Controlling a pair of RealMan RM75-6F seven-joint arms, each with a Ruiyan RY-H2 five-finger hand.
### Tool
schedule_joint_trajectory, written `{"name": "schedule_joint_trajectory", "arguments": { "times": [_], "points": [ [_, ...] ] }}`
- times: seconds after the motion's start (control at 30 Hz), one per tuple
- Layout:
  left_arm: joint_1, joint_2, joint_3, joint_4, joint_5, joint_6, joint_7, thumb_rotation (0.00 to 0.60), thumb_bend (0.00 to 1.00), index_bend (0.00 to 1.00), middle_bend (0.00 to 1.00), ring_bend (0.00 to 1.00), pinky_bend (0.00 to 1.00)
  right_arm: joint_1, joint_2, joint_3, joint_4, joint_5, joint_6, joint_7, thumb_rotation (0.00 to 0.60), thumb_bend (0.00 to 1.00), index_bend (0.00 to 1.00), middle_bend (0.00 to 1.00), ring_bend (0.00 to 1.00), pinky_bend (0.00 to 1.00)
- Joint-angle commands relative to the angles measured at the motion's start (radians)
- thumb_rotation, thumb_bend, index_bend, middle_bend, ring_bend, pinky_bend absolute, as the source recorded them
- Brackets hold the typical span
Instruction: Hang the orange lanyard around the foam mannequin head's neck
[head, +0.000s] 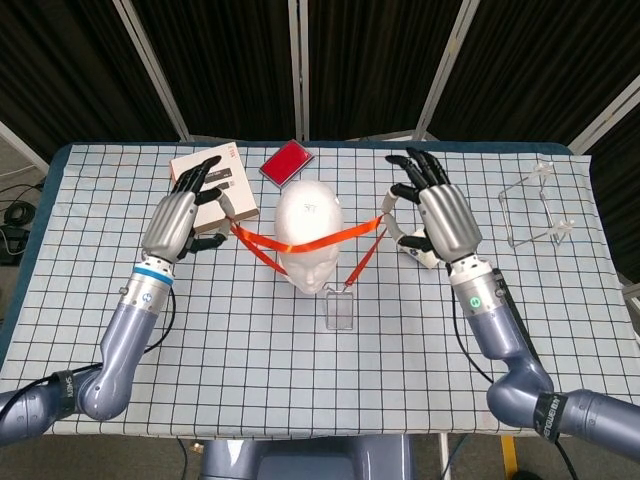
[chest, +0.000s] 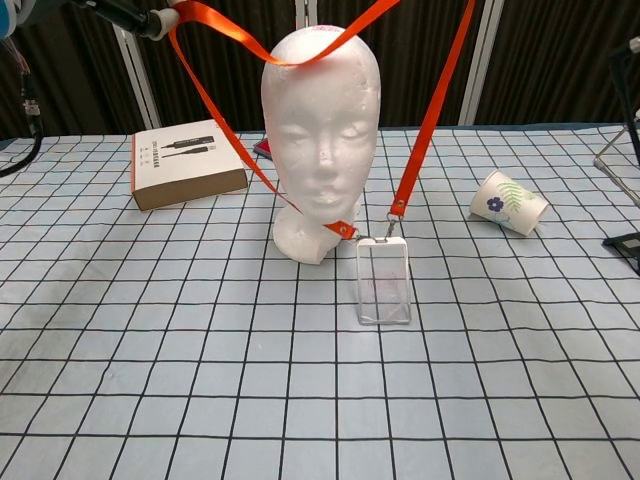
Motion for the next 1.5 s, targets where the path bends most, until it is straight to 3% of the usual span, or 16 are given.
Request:
{"name": "schedule_joint_trajectory", "arguments": {
  "times": [0.03, 0.2, 0.47, 0.57, 0.6, 0.63, 0.67, 0.7, 0.73, 0.8, 0.9, 1.07, 1.17, 1.33, 1.43, 1.5],
  "points": [
    [-0.056, 0.019, -0.034, 0.026, -0.093, -0.032, 0.060, 0.600, 0.55, 0.70, 0.00, 0.00, 0.00, 0.033, -0.008, 0.033, 0.061, 0.064, -0.035, -0.010, 0.600, 0.47, 0.77, 0.15, 0.00, 0.00],
    [-0.106, 0.013, -0.044, 0.080, -0.173, -0.053, 0.101, 0.600, 0.55, 0.70, 0.00, 0.00, 0.00, 0.075, -0.031, 0.042, 0.163, 0.134, -0.090, -0.036, 0.600, 0.47, 0.77, 0.15, 0.00, 0.00],
    [-0.183, -0.028, -0.021, 0.235, -0.262, -0.128, 0.135, 0.600, 0.55, 0.66, 0.00, 0.00, 0.00, 0.145, -0.101, 0.033, 0.340, 0.208, -0.176, -0.062, 0.600, 0.47, 0.77, 0.15, 0.00, 0.00],
    [-0.215, -0.055, -0.005, 0.317, -0.290, -0.167, 0.141, 0.600, 0.55, 0.49, 0.00, 0.00, 0.00, 0.168, -0.139, 0.024, 0.417, 0.237, -0.204, -0.071, 0.600, 0.46, 0.76, 0.15, 0.00, 0.00],
    [-0.223, -0.063, -0.001, 0.339, -0.294, -0.174, 0.139, 0.600, 0.53, 0.33, 0.00, 0.00, 0.00, 0.173, -0.150, 0.021, 0.440, 0.246, -0.210, -0.075, 0.600, 0.46, 0.72, 0.15, 0.00, 0.00],
    [-0.225, -0.066, 0.000, 0.345, -0.296, -0.177, 0.138, 0.600, 0.45, 0.17, 0.00, 0.00, 0.00, 0.175, -0.154, 0.019, 0.450, 0.250, -0.213, -0.078, 0.600, 0.41, 0.62, 0.13, 0.00, 0.00],
    [-0.230, -0.075, 0.003, 0.369, -0.307, -0.191, 0.131, 0.600, 0.37, 0.09, 0.00, 0.00, 0.00, 0.180, -0.167, 0.014, 0.477, 0.262, -0.222, -0.083, 0.600, 0.36, 0.51, 0.10, 0.00, 0.00],
    [-0.233, -0.079, 0.005, 0.383, -0.313, -0.202, 0.126, 0.600, 0.22, 0.01, 0.00, 0.00, 0.00, 0.182, -0.176, 0.010, 0.496, 0.268, -0.230, -0.085, 0.600, 0.26, 0.34, 0.06, 0.00, 0.00],
    [-0.237, -0.084, 0.009, 0.403, -0.328, -0.222, 0.122, 0.600, 0.13, 0.00, 0.00, 0.00, 0.00, 0.185, -0.186, 0.001, 0.521, 0.279, -0.246, -0.091, 0.600, 0.16, 0.18, 0.02, 0.00, 0.00],
    [-0.245, -0.085, 0.021, 0.430, -0.350, -0.256, 0.126, 0.600, 0.01, 0.00, 0.00, 0.00, 0.00, 0.189, -0.194, -0.010, 0.551, 0.306, -0.278, -0.105, 0.600, 0.06, 0.06, 0.00, 0.00, 0.00],
    [-0.255, -0.083, 0.034, 0.472, -0.349, -0.312, 0.114, 0.600, 0.00, 0.00, 0.00, 0.00, 0.00, 0.195, -0.211, -0.016, 0.595, 0.329, -0.297, -0.116, 0.600, 0.00, 0.02, 0.00, 0.00, 0.00],
    [-0.255, -0.072, 0.046, 0.506, -0.324, -0.355, 0.079, 0.600, 0.00, 0.00, 0.00, 0.00, 0.00, 0.197, -0.226, -0.026, 0.641, 0.331, -0.295, -0.129, 0.600, 0.01, 0.01, 0.00, 0.00, 0.00],
    [-0.240, -0.062, 0.049, 0.499, -0.272, -0.332, 0.050, 0.600, 0.00, 0.00, 0.00, 0.00, 0.00, 0.186, -0.214, -0.034, 0.640, 0.320, -0.283, -0.136, 0.600, 0.14, 0.01, 0.00, 0.00, 0.00],
    [-0.188, -0.016, 0.078, 0.448, -0.174, -0.262, 0.027, 0.600, 0.00, 0.00, 0.00, 0.00, 0.00, 0.132, -0.145, -0.052, 0.559, 0.280, -0.249, -0.118, 0.600, 0.56, 0.03, 0.00, 0.00, 0.00],
    [-0.150, 0.018, 0.101, 0.407, -0.125, -0.214, 0.023, 0.600, 0.00, 0.00, 0.00, 0.00, 0.00, 0.086, -0.086, -0.065, 0.485, 0.255, -0.232, -0.094, 0.600, 0.72, 0.06, 0.00, 0.00, 0.00],
    [-0.116, 0.052, 0.120, 0.369, -0.088, -0.173, 0.024, 0.600, 0.00, 0.00, 0.00, 0.00, 0.00, 0.047, -0.039, -0.085, 0.435, 0.224, -0.212, -0.085, 0.600, 0.78, 0.08, 0.00, 0.00, 0.00]
  ]
}}
